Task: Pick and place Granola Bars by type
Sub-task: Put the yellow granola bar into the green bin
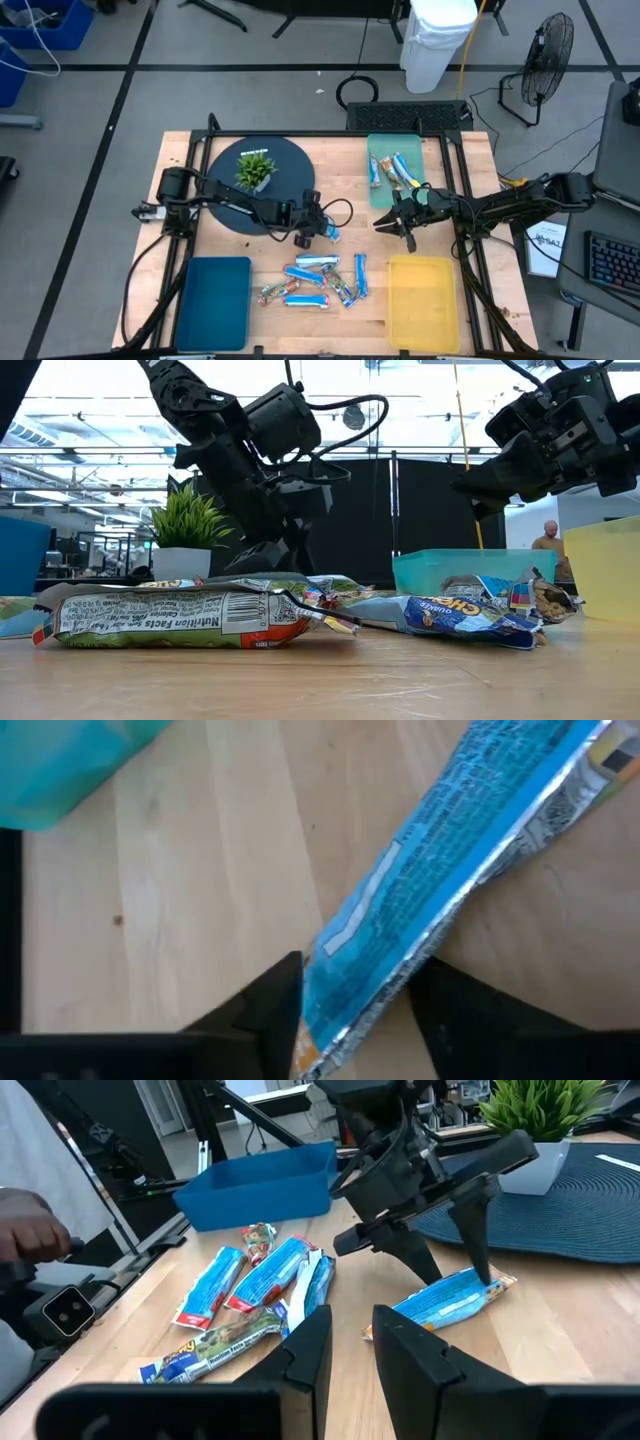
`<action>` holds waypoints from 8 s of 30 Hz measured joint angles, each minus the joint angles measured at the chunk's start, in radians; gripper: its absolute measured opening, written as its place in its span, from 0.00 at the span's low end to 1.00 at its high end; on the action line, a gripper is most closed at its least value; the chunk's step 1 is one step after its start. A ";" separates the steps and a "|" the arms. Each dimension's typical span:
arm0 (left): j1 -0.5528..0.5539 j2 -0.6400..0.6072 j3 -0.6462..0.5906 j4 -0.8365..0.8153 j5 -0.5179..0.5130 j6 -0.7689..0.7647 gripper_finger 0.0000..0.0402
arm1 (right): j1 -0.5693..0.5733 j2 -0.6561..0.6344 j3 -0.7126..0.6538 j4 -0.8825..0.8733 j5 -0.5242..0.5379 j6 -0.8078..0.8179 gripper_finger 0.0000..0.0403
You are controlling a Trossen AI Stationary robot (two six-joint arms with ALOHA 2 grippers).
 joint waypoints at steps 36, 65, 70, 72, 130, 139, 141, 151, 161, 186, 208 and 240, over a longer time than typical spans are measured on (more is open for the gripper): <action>0.096 -0.244 -0.251 0.553 0.570 -0.316 0.01 | 0.000 0.001 -0.005 -0.001 0.005 0.007 0.17; 0.215 -0.285 -0.453 1.240 0.913 -0.944 0.01 | 0.082 0.037 0.061 0.201 0.160 -0.258 0.19; 0.215 -0.285 -0.453 1.240 0.912 -0.945 0.01 | 0.171 0.133 0.197 0.142 0.168 -0.401 0.34; 0.216 -0.285 -0.453 1.240 0.912 -0.946 0.01 | 0.200 0.189 0.256 0.112 0.230 -0.442 0.43; 0.230 -0.286 -0.449 1.066 0.787 -0.936 0.01 | 0.233 0.696 0.660 0.368 0.653 -1.144 0.55; 0.230 -0.286 -0.449 1.065 0.786 -0.932 0.01 | 0.233 0.696 0.661 0.362 0.651 -1.068 0.48; 0.230 -0.286 -0.449 1.065 0.786 -0.932 0.01 | 0.233 0.696 0.661 0.364 0.651 -1.075 0.42; 0.230 -0.286 -0.449 1.064 0.782 -0.932 0.01 | 0.233 0.696 0.661 0.366 0.651 -1.074 0.09; 0.230 -0.286 -0.449 1.064 0.773 -0.908 0.10 | 0.233 0.680 0.661 0.354 0.655 -1.006 0.01; 0.268 -0.325 -0.449 1.072 0.986 -0.848 0.33 | 0.173 -0.028 0.660 -0.546 0.484 -0.362 0.00; 0.285 -1.435 -0.679 0.169 0.603 -0.608 0.33 | 0.160 -0.323 0.496 -0.661 0.576 -0.264 0.01; 0.119 -1.717 -0.941 0.113 0.256 -0.574 0.33 | 0.122 -0.491 0.496 -0.836 0.608 -0.225 0.01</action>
